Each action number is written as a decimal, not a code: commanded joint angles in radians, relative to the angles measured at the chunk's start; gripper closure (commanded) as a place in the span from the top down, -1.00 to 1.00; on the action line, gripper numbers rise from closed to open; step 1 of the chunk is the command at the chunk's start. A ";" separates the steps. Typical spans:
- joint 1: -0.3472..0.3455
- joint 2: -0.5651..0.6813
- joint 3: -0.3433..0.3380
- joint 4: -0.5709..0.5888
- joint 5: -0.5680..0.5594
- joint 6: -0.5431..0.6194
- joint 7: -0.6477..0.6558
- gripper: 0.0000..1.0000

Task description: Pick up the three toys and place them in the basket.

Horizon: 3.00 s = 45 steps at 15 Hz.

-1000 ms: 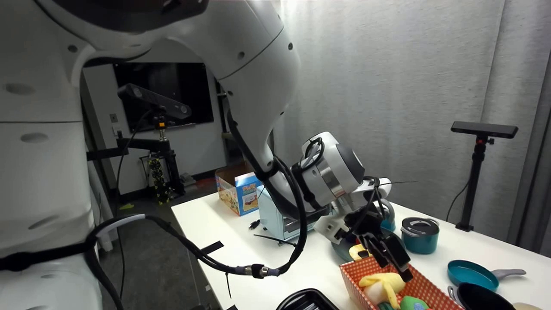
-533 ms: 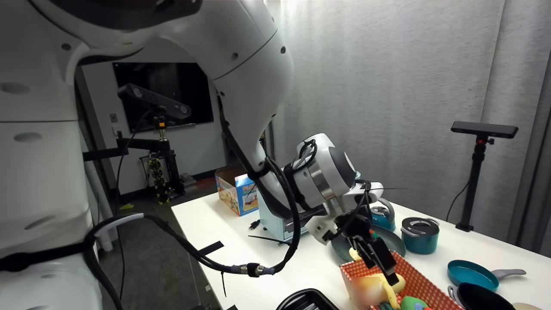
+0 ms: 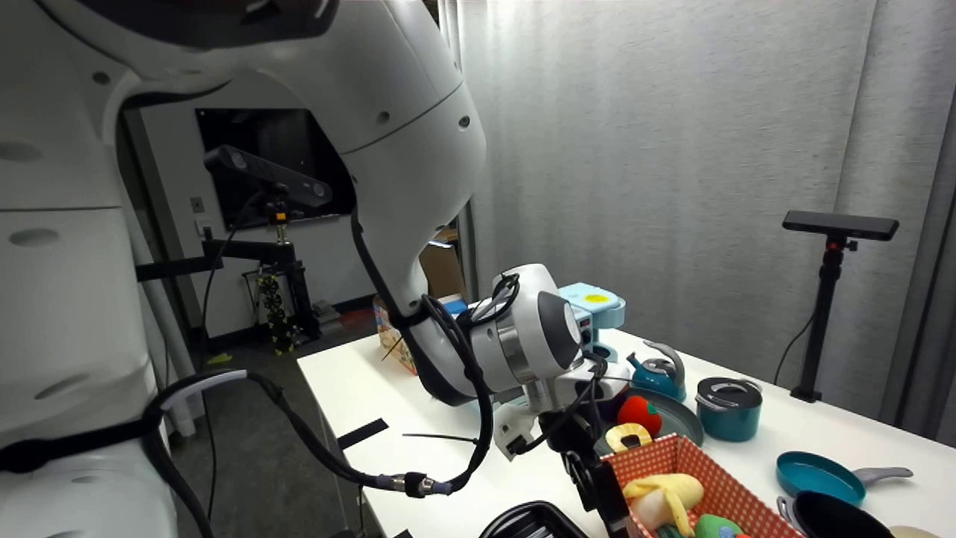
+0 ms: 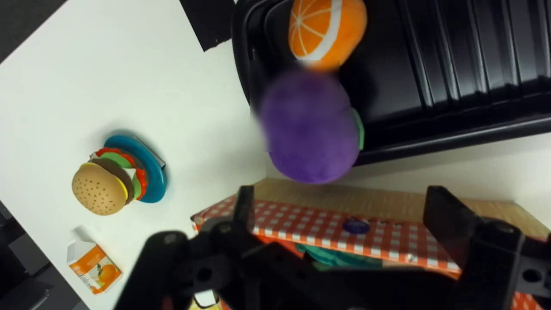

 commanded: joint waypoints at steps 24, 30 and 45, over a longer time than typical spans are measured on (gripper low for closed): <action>-0.072 0.144 -0.116 -0.036 0.029 0.274 -0.065 -0.28; -0.013 0.026 -0.006 -0.055 0.181 0.195 -0.206 -0.84; 0.017 0.010 0.009 0.256 -0.439 -0.060 -0.009 -0.87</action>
